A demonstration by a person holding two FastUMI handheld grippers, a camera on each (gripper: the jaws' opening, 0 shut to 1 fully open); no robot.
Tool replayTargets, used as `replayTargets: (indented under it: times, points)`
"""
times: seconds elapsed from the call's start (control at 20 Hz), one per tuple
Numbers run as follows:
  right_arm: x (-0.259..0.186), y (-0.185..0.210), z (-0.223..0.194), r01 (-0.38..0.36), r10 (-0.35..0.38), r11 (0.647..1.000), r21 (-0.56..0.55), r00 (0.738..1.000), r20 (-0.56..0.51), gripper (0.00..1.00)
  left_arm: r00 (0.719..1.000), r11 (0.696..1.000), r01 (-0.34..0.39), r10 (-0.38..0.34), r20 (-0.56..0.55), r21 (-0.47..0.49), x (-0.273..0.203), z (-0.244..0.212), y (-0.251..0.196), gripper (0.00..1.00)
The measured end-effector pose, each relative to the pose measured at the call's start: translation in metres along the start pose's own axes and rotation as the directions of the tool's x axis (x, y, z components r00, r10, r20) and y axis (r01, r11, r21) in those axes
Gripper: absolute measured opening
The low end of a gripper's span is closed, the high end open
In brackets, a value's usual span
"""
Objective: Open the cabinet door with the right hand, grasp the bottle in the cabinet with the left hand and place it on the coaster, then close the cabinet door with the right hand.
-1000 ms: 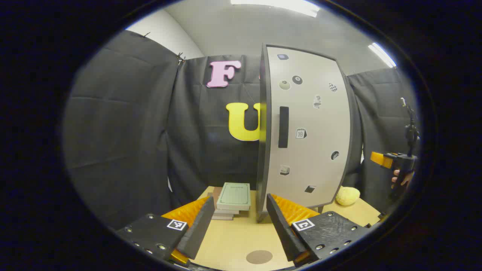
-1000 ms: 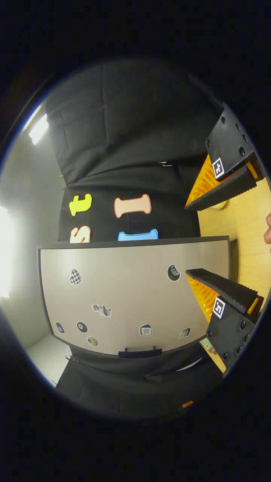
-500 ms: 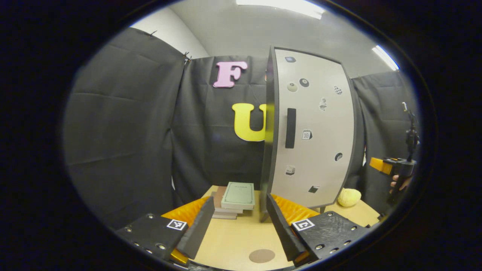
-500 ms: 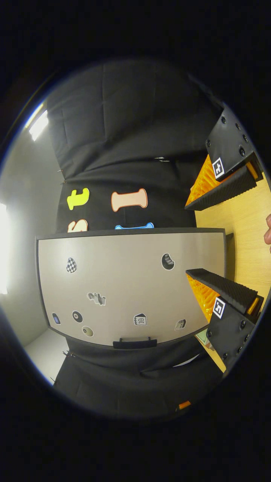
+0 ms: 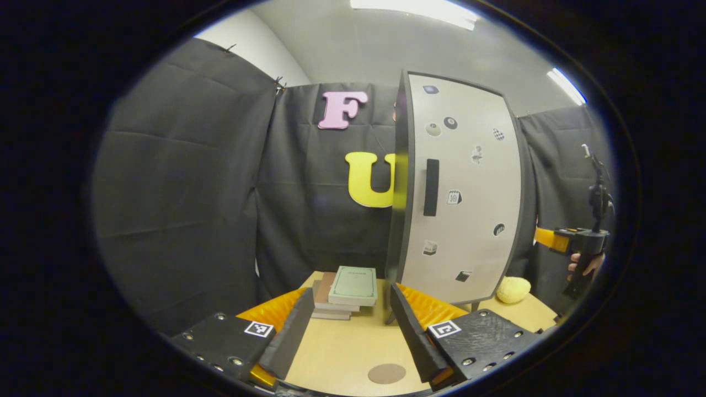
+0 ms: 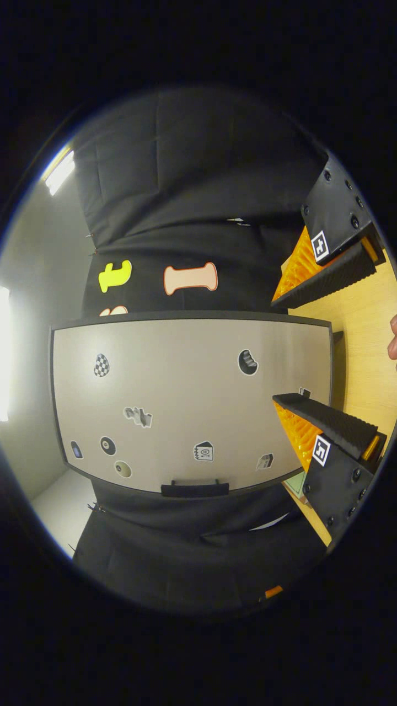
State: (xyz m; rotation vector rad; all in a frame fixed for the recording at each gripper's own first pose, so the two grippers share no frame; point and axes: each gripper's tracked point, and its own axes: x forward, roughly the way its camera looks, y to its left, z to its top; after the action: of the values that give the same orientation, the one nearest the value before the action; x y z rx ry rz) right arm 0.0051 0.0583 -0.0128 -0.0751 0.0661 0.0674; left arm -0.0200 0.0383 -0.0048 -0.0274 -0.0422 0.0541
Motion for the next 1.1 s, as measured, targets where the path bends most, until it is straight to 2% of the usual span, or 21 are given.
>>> replayTargets:
  times: [0.15, 0.25, 0.3, 0.35, 0.4, 0.55, 0.85, 0.95, 1.1]
  points:
    - [0.01, 0.025, 0.009, -0.057, 0.058, 0.998, 0.022, 0.998, -0.029, 0.98, 0.999, 0.999, -0.036, 0.036, -0.003, 0.016, -0.004, -0.015, 0.017, 0.86]
    - [0.013, 0.042, 0.023, -0.095, 0.095, 0.995, 0.02, 0.995, -0.014, 0.98, 0.998, 0.998, -0.052, 0.052, -0.018, 0.024, -0.007, -0.031, 0.025, 0.83]
    - [0.016, 0.05, 0.034, -0.108, 0.108, 0.994, 0.008, 0.994, 0.002, 0.93, 0.997, 0.998, -0.059, 0.059, -0.042, 0.011, -0.01, -0.042, 0.029, 0.86]
    - [0.018, 0.057, 0.046, -0.123, 0.123, 0.992, 0.0, 0.992, 0.02, 0.93, 0.996, 0.998, -0.066, 0.066, -0.052, -0.01, -0.014, -0.05, 0.032, 0.86]
    - [0.02, 0.069, 0.056, -0.145, 0.145, 0.989, -0.003, 0.989, 0.036, 0.98, 0.996, 0.997, -0.071, 0.07, -0.049, -0.032, -0.017, -0.053, 0.034, 0.83]
    - [0.028, 0.099, 0.082, -0.203, 0.202, 0.979, -0.001, 0.978, 0.058, 0.98, 0.993, 0.993, -0.103, 0.098, -0.068, -0.064, -0.026, -0.069, 0.049, 0.84]
    - [0.046, 0.154, 0.126, -0.265, 0.263, 0.964, 0.012, 0.96, 0.099, 0.98, 0.983, 0.983, -0.154, 0.143, -0.112, -0.098, -0.036, -0.096, 0.073, 0.84]
    - [0.054, 0.171, 0.133, -0.278, 0.275, 0.96, 0.015, 0.956, 0.099, 0.98, 0.979, 0.979, -0.17, 0.155, -0.13, -0.114, -0.039, -0.106, 0.083, 0.86]
    - [0.063, 0.196, 0.138, -0.299, 0.295, 0.954, 0.03, 0.951, 0.097, 0.98, 0.974, 0.973, -0.191, 0.173, -0.146, -0.126, -0.041, -0.114, 0.094, 0.84]
